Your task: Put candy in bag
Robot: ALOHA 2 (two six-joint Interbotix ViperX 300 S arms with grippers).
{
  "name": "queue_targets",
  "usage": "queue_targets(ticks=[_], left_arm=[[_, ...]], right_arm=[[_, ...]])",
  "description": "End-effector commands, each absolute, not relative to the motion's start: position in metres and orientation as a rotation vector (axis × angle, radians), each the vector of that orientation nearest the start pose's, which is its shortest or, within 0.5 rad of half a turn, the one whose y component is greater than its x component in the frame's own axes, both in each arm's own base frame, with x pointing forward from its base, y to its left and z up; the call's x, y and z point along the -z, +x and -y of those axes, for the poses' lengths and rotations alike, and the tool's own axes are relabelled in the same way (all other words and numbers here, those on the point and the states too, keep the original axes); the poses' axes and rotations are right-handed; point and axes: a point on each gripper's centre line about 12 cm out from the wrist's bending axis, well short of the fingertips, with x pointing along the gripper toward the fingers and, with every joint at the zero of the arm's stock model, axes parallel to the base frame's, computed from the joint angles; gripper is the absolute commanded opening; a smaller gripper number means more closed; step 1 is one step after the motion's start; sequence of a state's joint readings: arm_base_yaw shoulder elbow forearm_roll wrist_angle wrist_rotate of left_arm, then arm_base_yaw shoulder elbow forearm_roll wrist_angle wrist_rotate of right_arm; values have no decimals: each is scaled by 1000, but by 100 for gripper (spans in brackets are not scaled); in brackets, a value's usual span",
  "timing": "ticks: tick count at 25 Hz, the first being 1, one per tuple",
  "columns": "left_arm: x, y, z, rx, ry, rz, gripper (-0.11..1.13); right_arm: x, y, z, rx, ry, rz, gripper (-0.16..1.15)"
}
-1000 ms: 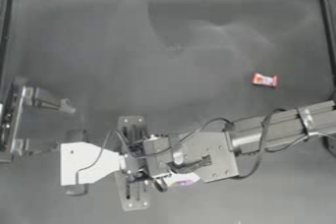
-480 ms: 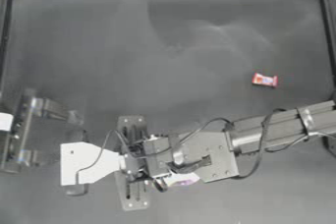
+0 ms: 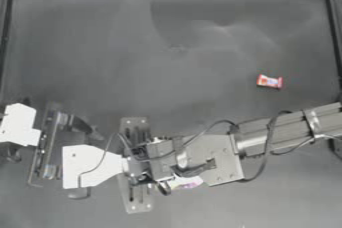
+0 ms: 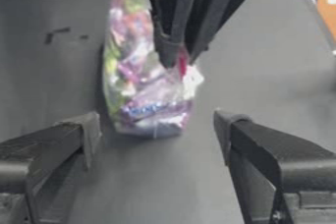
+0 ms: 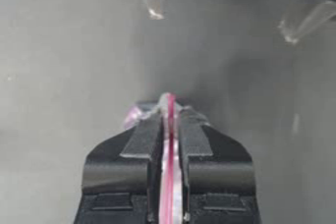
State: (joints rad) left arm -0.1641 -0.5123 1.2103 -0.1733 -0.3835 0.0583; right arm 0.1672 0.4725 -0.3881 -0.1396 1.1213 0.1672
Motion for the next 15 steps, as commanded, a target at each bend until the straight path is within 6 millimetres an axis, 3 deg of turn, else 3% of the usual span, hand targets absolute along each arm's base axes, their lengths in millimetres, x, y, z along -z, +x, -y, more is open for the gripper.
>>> queue_targets(ticks=[1, 15], left_arm=[[-196, 251, 35, 86, -67, -288, 100], [-189, 266, 37, 79, -63, -277, 100]], right_arm=[[-272, 518, -70, 30, -67, -1099, 38], [-281, 513, -60, 55, -90, -1072, 34]])
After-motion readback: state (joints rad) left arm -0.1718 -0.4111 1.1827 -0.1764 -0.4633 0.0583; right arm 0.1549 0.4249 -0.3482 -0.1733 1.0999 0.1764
